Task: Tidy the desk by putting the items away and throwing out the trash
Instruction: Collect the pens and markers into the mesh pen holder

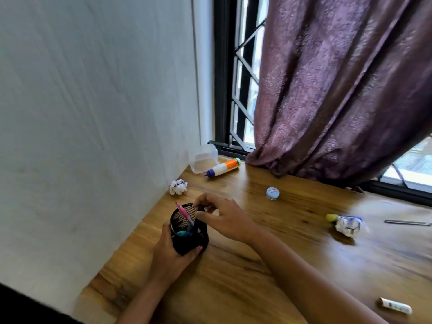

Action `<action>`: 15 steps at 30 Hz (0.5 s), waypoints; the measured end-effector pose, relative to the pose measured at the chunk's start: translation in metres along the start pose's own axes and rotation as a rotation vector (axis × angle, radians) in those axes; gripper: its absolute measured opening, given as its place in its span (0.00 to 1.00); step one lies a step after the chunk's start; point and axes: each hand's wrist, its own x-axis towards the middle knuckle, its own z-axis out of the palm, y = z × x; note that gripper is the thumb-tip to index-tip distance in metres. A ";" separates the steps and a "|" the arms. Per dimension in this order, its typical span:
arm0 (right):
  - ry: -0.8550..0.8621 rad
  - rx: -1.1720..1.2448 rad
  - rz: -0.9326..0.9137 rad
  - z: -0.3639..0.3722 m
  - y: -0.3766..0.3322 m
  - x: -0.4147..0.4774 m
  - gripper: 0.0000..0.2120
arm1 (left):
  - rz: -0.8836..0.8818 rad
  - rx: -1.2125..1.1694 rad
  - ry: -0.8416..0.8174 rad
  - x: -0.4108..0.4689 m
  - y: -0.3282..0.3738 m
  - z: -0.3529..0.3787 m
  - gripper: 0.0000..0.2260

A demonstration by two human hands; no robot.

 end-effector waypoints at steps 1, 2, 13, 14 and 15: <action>0.005 0.009 -0.003 -0.005 -0.001 -0.005 0.10 | 0.011 -0.008 -0.007 0.000 0.004 0.006 0.35; 0.029 0.028 0.003 -0.013 -0.001 -0.011 0.11 | 0.034 -0.021 -0.022 0.002 0.011 0.014 0.35; 0.645 0.106 0.273 -0.148 0.078 -0.096 0.04 | 0.246 -0.106 -0.428 0.010 0.097 0.162 0.38; 0.701 0.112 0.312 -0.162 0.091 -0.107 0.04 | 0.254 -0.100 -0.461 0.010 0.101 0.177 0.39; 0.756 0.122 0.355 -0.174 0.107 -0.119 0.05 | 0.255 -0.099 -0.497 0.009 0.106 0.191 0.39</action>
